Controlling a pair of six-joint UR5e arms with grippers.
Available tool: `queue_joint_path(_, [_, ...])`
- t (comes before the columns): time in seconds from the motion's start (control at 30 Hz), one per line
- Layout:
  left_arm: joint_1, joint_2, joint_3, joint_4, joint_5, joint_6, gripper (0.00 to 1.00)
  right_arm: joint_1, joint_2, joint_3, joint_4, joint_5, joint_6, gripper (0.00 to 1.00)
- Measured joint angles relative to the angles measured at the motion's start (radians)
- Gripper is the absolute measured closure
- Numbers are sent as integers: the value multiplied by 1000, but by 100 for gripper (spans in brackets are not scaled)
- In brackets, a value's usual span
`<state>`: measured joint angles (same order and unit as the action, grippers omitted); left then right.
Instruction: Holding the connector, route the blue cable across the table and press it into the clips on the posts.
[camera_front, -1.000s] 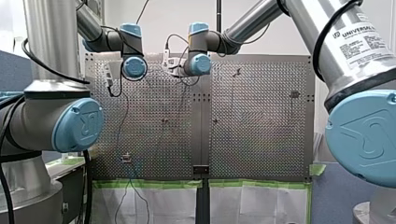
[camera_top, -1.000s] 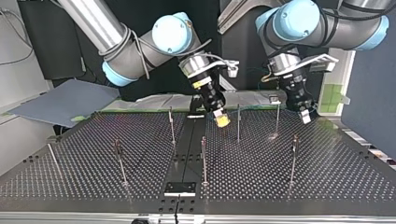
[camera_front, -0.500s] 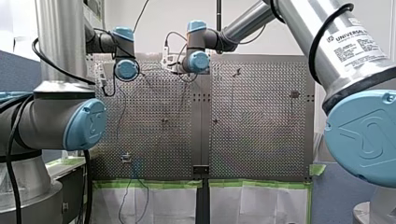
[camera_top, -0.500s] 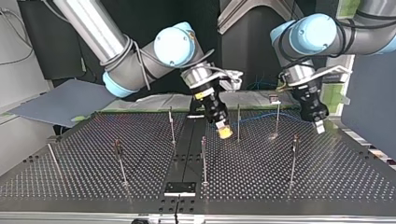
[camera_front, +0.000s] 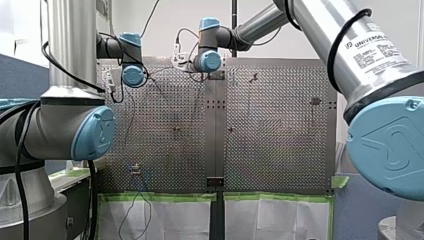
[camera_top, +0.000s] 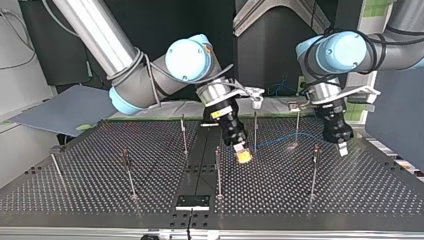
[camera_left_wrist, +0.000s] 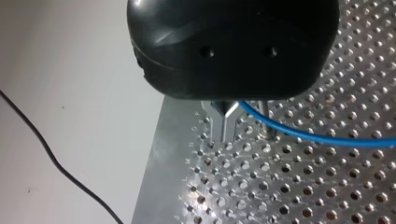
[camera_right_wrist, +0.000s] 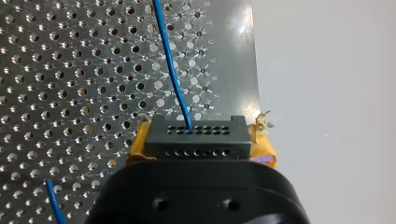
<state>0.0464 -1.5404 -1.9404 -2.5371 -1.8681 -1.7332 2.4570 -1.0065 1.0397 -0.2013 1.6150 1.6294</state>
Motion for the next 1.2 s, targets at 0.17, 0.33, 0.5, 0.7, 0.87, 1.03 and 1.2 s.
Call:
queue_joint_path(0.17, [17, -13, 12, 8, 5, -1, 100, 0, 25, -46, 1, 0, 0, 100])
queue_joint_path(0.33, [31, -38, 26, 11, 28, 1, 100, 0, 39, -89, 1, 3, 0, 100])
queue_joint_path(0.5, [44, -58, 30, 26, 52, -1, 100, -1, 49, -127, 2, 5, 0, 100])
queue_joint_path(0.7, [59, -68, 32, 48, 81, -6, 100, 0, 75, -153, 5, 10, -1, 100])
queue_joint_path(0.87, [67, -98, 43, 58, 105, -7, 100, 0, 96, -156, 5, 17, -4, 100])
queue_joint_path(1.03, [78, -141, 65, 70, 125, -12, 100, -1, 112, -157, 5, 26, -5, 100])
queue_joint_path(1.2, [95, -173, 84, 90, 137, -23, 100, -5, 119, -161, 5, 29, -6, 100])
